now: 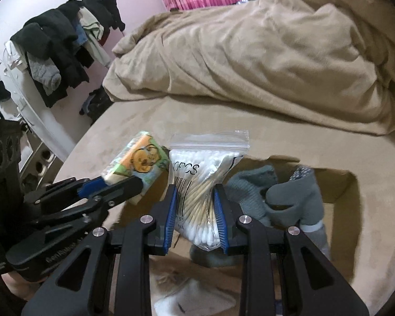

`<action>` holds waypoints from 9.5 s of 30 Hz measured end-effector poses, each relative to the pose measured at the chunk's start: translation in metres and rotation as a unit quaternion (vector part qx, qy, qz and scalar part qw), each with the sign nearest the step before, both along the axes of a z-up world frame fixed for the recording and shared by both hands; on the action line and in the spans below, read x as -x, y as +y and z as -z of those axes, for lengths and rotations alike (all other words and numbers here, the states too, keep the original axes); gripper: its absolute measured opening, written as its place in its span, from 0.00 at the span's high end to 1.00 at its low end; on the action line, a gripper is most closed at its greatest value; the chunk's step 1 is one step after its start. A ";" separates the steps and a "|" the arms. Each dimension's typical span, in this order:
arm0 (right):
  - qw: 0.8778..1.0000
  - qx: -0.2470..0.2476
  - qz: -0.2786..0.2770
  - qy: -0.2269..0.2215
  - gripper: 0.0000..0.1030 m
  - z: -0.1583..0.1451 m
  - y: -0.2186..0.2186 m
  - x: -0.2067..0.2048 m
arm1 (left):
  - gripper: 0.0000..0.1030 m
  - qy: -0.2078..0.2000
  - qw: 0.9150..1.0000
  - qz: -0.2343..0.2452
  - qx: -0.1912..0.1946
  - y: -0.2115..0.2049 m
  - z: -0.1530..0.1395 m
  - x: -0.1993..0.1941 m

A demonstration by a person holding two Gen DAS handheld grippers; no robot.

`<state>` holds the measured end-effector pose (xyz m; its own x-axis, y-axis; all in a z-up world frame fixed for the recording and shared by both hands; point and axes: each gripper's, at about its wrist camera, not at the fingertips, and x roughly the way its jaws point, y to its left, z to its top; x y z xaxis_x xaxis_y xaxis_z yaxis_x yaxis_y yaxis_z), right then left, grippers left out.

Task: Organize objects
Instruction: 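Place small box in cardboard box with left gripper while right drops swab bag, then pull both grippers back from the box toward the remaining items, then grasp clear snack bag with left gripper while right gripper grasps blue tissue packet, then lift snack bag into box with left gripper while right gripper drops tissue packet, then grasp the white socks on the bed with the right gripper, then carry the white socks into the cardboard box and open the right gripper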

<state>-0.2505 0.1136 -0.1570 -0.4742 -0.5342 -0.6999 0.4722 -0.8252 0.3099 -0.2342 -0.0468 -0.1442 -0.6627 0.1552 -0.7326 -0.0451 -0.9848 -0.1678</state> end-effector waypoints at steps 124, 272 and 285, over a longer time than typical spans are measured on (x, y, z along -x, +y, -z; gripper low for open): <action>0.992 -0.055 0.113 0.008 0.95 0.032 0.086 -0.085 | 0.62 -0.011 0.999 -0.003 -0.037 0.034 0.012 -0.105; 0.986 -0.100 0.101 -0.093 0.28 0.063 0.003 -0.097 | 0.23 -0.044 0.994 -0.070 -0.070 -0.053 0.027 -0.162; 0.990 -0.073 0.072 -0.094 0.54 0.079 0.017 -0.091 | 0.23 -0.001 0.998 -0.042 -0.043 -0.017 0.003 -0.103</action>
<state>-0.1590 0.1303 -0.2357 -0.3923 -0.3573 -0.8476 0.2918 -0.9222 0.2537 -0.1314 -0.0635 -0.1472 -0.6747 0.1624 -0.7200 0.0372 -0.9668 -0.2529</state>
